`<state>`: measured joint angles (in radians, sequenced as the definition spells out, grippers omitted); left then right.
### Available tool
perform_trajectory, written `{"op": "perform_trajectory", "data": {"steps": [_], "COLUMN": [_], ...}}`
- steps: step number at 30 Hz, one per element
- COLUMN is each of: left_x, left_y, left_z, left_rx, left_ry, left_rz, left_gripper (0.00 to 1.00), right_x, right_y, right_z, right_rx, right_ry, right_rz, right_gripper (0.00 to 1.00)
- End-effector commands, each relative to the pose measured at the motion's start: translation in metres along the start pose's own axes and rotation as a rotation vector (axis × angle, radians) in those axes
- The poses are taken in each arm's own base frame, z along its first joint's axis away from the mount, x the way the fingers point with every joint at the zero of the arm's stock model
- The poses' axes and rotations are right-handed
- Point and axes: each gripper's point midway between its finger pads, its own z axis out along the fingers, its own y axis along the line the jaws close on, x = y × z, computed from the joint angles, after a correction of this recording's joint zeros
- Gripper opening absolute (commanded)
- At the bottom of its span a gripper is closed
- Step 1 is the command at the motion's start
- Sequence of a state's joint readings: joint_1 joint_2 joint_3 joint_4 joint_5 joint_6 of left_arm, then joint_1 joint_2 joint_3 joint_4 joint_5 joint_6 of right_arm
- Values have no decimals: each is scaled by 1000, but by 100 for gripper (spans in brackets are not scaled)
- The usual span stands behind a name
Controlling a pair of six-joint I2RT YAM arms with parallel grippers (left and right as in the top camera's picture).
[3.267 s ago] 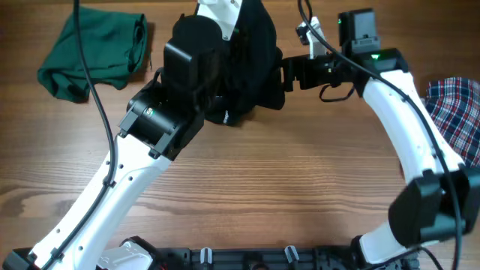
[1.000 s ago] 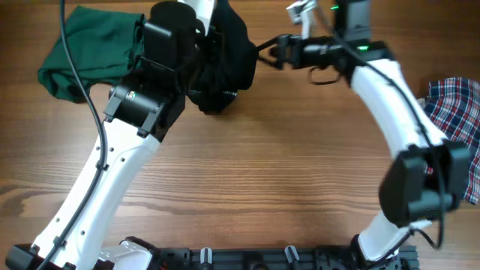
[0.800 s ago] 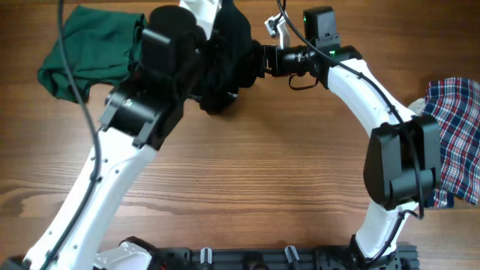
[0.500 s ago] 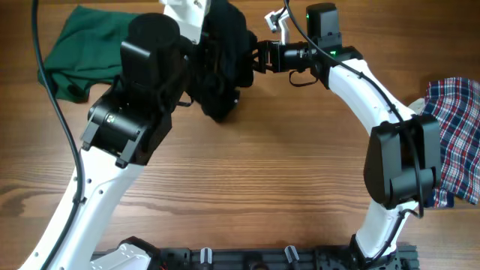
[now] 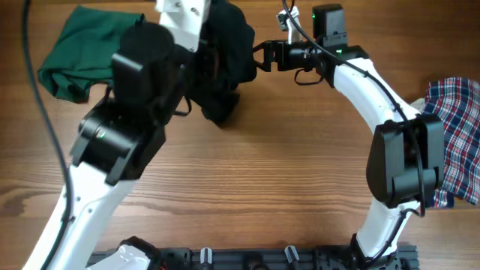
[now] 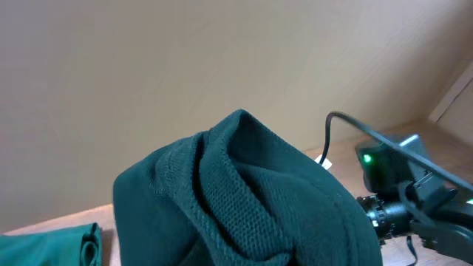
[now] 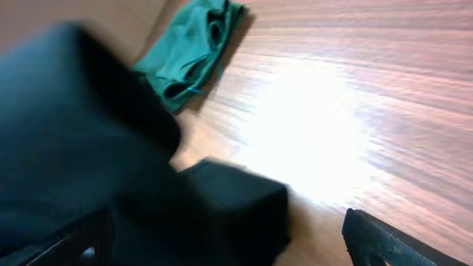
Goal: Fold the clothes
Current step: 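Grasp the hanging black garment's side with the right gripper and stretch it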
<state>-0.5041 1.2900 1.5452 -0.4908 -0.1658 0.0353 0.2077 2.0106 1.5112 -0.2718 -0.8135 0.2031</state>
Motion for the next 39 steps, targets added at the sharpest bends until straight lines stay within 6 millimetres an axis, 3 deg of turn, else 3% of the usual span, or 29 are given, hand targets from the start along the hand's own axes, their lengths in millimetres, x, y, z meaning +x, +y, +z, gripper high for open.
{"op": "perform_trajectory", "data": {"steps": [1,6,15,28,34,39], "left_x": [-24,-21,-19,-24,-20,-7], "left_y": [-1,-1,-1,3,19,22], "left_z": [-32,-32,-26,-20,-16,6], "left_rx": [29,28,27,-4,-90,-105], "left_ry": [-78,-66,-58,-81,-71,-29], "left_rz": [-56,-54,-53,-57,-38,-31], "left_gripper": [4,4,4,4,4,4], "right_x": [6,7,25,28,11,-7], "right_y": [-12,28,94,105,109,123], "right_z": [8,11,-25,-35,-52,-74], "right_rx": [17,-268,-713,-791,-774,-762], "right_ry": [11,20,136,181,167,134], "right_rz": [-45,-86,-30,23,29,-19], "right_gripper": [100,100,100,98,98,99]}}
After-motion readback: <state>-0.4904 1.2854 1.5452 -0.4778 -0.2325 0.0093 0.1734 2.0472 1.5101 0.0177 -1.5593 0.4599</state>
